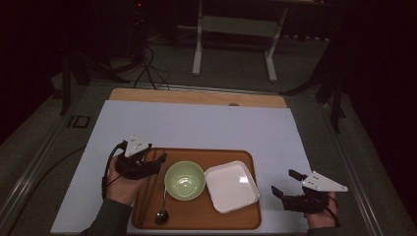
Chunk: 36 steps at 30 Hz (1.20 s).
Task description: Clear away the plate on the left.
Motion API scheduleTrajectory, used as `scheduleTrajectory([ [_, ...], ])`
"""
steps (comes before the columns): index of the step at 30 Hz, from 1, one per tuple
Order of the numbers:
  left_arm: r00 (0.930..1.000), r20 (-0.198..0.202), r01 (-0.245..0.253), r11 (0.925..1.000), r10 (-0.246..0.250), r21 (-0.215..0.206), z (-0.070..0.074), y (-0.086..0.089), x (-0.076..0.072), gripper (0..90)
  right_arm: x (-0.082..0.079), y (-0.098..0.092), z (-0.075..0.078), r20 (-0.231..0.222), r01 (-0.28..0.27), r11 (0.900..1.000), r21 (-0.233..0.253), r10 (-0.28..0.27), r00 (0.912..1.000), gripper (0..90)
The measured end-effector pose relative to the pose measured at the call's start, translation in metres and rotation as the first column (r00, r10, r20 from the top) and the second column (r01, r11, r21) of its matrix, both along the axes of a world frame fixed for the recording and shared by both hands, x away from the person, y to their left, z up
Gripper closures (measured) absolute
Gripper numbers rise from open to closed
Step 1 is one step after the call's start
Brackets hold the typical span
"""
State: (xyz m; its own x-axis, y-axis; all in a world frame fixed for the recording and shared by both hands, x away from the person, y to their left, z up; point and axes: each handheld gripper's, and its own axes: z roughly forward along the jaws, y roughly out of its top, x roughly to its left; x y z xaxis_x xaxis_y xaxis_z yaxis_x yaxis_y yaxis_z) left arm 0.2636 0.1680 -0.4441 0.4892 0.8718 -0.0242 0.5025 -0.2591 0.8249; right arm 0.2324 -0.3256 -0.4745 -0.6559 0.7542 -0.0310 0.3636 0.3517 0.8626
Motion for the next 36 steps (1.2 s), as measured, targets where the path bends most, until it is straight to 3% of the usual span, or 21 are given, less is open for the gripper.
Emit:
scheduleTrajectory([
  [14,0.9977,0.006,-0.068,0.9973,0.068,-0.026,-0.017,0.038,-0.031,37.5,0.000,-0.001,-0.001,-0.007,0.004,1.000,0.012,-0.004,1.0000,14.4],
  [18,0.9935,-0.002,-0.114,0.9929,0.114,-0.034,-0.026,0.057,-0.042,37.6,0.001,0.000,-0.001,-0.008,0.004,1.000,0.011,-0.004,1.0000,14.4],
  [33,0.9835,0.030,-0.176,0.9823,0.179,-0.064,-0.040,0.094,-0.067,36.2,-0.001,-0.003,0.000,0.011,0.016,0.999,0.030,-0.017,0.9998,14.4],
  [36,0.9828,0.029,-0.179,0.9794,0.182,-0.093,-0.041,0.103,-0.069,36.6,-0.001,-0.004,0.001,0.022,0.023,0.999,0.030,-0.024,0.9995,14.4],
])
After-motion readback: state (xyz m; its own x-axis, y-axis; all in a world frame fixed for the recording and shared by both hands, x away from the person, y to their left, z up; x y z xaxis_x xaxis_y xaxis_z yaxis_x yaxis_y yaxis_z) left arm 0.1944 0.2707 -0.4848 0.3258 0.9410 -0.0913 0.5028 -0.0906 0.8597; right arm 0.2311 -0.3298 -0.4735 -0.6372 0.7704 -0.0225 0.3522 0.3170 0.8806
